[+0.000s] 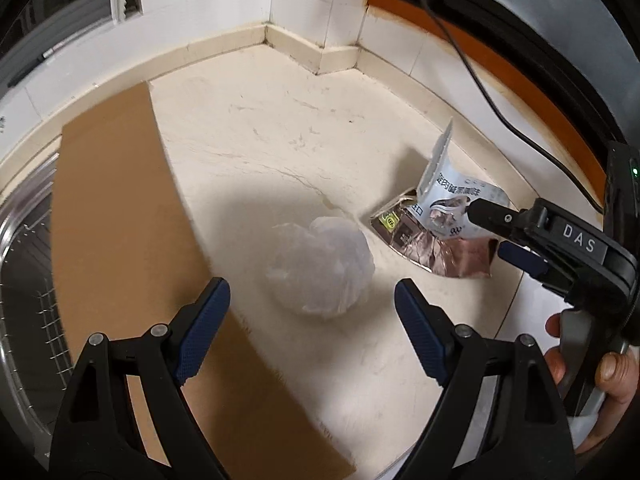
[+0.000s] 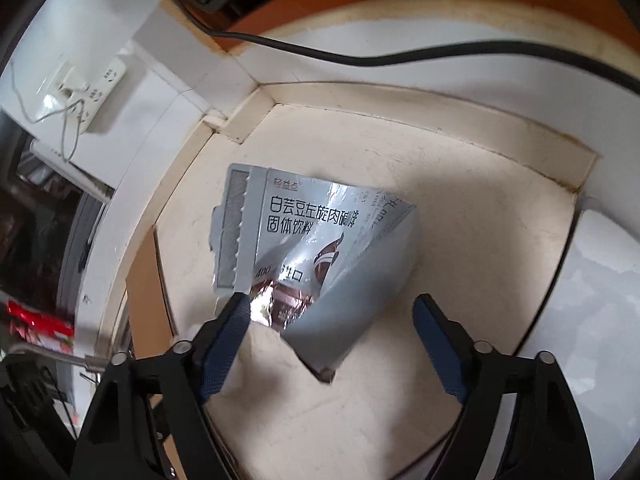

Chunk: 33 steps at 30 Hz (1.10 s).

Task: Collect trash
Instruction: 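Grasp the clear plastic bag with the left tool while the right tool grasps the silver pouch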

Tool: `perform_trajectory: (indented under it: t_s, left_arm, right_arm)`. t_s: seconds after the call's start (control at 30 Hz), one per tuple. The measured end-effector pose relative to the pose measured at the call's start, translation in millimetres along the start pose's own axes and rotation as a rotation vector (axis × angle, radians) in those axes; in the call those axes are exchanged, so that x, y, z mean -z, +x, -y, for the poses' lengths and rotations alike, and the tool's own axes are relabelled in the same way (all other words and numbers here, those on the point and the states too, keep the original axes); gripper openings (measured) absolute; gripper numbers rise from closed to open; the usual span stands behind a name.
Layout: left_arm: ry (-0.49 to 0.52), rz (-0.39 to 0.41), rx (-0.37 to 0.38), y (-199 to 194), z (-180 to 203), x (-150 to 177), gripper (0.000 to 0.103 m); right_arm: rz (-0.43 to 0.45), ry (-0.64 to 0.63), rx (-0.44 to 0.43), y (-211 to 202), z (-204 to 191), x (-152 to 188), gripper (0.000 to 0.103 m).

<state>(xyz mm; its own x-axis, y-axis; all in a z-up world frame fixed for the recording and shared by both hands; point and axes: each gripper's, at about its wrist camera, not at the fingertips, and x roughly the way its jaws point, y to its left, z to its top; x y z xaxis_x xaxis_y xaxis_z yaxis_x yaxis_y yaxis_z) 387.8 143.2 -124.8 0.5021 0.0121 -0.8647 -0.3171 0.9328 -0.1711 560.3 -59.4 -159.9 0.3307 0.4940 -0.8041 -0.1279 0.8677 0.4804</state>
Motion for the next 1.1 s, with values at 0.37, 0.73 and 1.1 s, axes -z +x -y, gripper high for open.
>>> perform_trajectory:
  t_s: [0.37,0.73,1.1]
  left_arm:
    - [-0.103,-0.091,0.030,47.5,-6.1,-14.8,0.067]
    - [-0.056,-0.011,0.044,19.8,1.8,5.3,0.031]
    - [-0.007,0.066,0.118,-72.4,14.3,47.7,0.030]
  right_arm:
    - [-0.041,0.003,0.018,33.2,0.1,5.8,0.035]
    - [0.115,-0.109,0.042,-4.8,-15.3,39.7,0.030]
    - [0.263,-0.209,0.031,-102.7,-33.5,110.4,0.030]
